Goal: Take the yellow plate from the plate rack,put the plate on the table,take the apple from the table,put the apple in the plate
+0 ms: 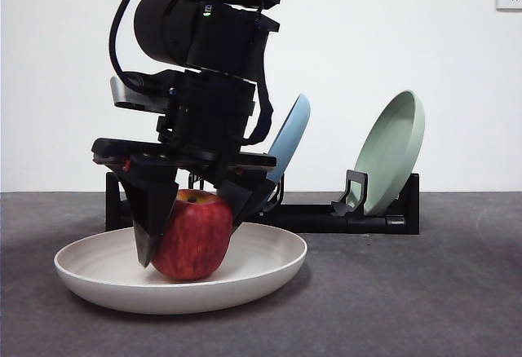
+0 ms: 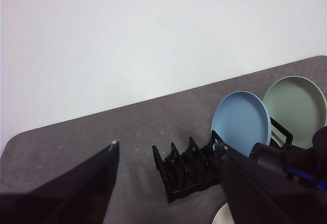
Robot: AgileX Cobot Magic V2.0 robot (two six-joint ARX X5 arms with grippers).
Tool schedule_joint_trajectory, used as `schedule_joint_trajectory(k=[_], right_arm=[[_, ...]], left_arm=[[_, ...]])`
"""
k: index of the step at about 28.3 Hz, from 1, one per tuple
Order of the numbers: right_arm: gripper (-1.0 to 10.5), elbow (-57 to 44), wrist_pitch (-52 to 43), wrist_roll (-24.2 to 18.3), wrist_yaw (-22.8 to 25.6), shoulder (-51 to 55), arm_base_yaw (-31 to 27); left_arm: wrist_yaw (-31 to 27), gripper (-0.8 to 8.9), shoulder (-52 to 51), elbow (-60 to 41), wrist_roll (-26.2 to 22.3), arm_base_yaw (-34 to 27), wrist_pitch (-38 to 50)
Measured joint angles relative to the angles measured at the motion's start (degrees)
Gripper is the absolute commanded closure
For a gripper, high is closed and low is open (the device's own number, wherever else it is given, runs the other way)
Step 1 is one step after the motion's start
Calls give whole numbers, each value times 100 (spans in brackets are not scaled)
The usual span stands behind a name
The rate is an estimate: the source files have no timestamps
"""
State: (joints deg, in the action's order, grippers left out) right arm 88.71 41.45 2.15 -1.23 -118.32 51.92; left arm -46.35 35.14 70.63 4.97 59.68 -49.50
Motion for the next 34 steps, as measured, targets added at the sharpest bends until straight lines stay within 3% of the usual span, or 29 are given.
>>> schedule_joint_trajectory(k=[15,27,30,34], right_arm=[[379,0,-17,0,-2,109,20],[391,2,317,-138,15,1860,-264],[518,2,520,-229,31,2306,-461],[794,2,940,-339,37,2962,-820]], left_arm=[[0,500,15,0,0,0,0],[4,500,739,0,-7,0,166],[17,500,1062,0,-146,0,247],[337,510,1554,0,-472,0,549]])
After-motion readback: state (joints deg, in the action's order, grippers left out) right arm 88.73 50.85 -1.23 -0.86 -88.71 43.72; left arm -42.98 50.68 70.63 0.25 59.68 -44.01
